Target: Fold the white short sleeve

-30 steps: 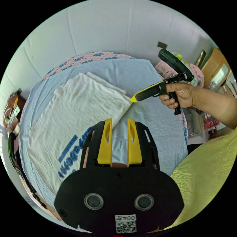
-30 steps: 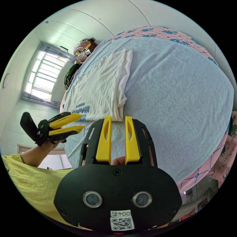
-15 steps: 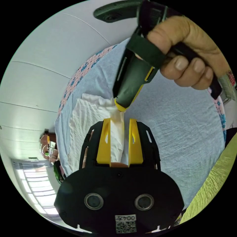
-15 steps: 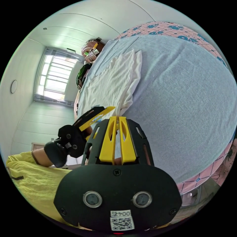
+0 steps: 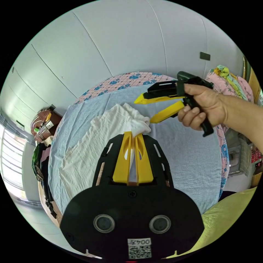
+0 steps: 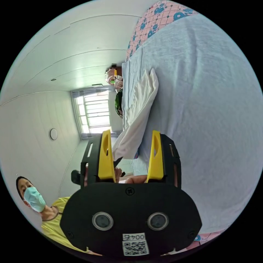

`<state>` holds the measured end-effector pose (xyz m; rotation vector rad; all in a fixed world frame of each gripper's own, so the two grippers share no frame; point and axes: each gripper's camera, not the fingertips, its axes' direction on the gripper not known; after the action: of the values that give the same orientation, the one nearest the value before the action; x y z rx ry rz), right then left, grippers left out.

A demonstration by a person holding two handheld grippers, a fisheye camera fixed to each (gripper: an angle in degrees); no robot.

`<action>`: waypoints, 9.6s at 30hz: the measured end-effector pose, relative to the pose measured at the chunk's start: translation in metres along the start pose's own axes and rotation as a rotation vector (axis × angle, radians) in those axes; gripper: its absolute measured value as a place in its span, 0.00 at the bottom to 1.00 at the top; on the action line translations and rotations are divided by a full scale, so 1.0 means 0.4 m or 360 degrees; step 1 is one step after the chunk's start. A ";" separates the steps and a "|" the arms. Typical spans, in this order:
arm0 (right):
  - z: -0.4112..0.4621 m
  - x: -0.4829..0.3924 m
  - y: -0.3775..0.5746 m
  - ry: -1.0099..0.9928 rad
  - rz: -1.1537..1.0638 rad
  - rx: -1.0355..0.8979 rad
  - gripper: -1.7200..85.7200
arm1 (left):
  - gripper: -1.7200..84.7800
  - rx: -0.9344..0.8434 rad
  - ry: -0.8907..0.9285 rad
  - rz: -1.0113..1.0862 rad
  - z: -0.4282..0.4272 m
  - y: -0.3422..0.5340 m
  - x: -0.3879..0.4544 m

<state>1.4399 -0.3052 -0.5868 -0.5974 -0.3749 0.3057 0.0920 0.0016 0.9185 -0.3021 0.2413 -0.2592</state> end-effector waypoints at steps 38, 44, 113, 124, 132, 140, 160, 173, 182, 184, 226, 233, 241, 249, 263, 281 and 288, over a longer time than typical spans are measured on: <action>1.357 -0.429 -0.131 0.0907 -0.0589 -0.0101 0.06 | 0.03 0.0561 0.0955 -0.1709 -0.160 1.037 -1.309; 1.739 -0.428 -0.064 0.1287 -0.0712 -0.0189 0.06 | 0.03 0.0550 0.1104 -0.2049 -0.067 1.273 -1.503; 1.754 -0.222 1.021 0.1966 -0.0998 0.0190 0.07 | 0.03 -0.0058 0.0582 -0.1366 0.056 1.330 -1.810; 1.771 -0.237 1.086 0.2401 -0.1429 0.0023 0.03 | 0.03 -0.0058 0.0528 -0.1233 0.014 1.336 -1.780; 1.617 -0.297 1.072 0.2082 -0.1008 0.0139 0.06 | 0.02 0.0119 0.0748 -0.1411 -0.039 1.398 -1.814; 1.455 -0.340 1.157 0.1674 -0.0663 0.0217 0.08 | 0.02 0.0144 0.0659 -0.1249 -0.194 1.514 -1.830; 1.451 -0.328 1.037 0.1509 -0.0974 0.0093 0.02 | 0.04 -0.0088 0.0440 -0.1063 -0.467 1.638 -1.599; 1.472 -0.305 0.915 0.1407 -0.0581 0.0169 0.08 | 0.07 -0.0109 0.0585 -0.0422 -0.331 1.418 -1.681; 1.599 -0.231 0.710 0.1566 -0.0241 0.0178 0.07 | 0.08 -0.0013 0.0596 0.0057 -0.266 1.344 -1.697; 1.618 -0.209 0.664 0.1581 -0.0175 0.0146 0.05 | 0.07 -0.0011 0.0605 0.0079 -0.253 1.336 -1.702; 1.867 0.010 0.476 0.1843 -0.0395 -0.0276 0.02 | 0.05 -0.0264 0.0866 -0.0682 -0.014 1.117 -2.222; 1.912 0.020 0.491 0.1885 -0.0412 -0.0309 0.01 | 0.04 -0.0216 0.0939 -0.0808 -0.005 1.095 -2.310; 1.973 0.019 0.540 0.1979 -0.0526 -0.0318 0.02 | 0.10 -0.0086 0.0833 -0.0949 0.063 0.890 -2.553; 2.035 0.014 0.611 0.2098 -0.0616 -0.0248 0.02 | 0.14 -0.0215 0.0699 -0.0821 0.190 0.680 -2.628; 2.063 0.008 0.708 0.1987 -0.0568 -0.0172 0.01 | 0.06 -0.0252 0.0671 -0.0752 0.278 0.620 -2.665; 2.302 -0.143 1.062 0.1838 -0.1171 -0.0056 0.11 | 0.05 -0.0169 0.0724 -0.0515 0.223 0.568 -2.596; 2.473 -0.154 1.131 0.2113 -0.1587 -0.0274 0.11 | 0.03 -0.0257 0.0753 -0.0586 0.270 0.562 -2.597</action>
<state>0.8870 0.5073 -0.1166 -0.5919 0.6131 -1.0741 -0.8054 0.5340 1.1480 -0.4433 0.6777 -0.6792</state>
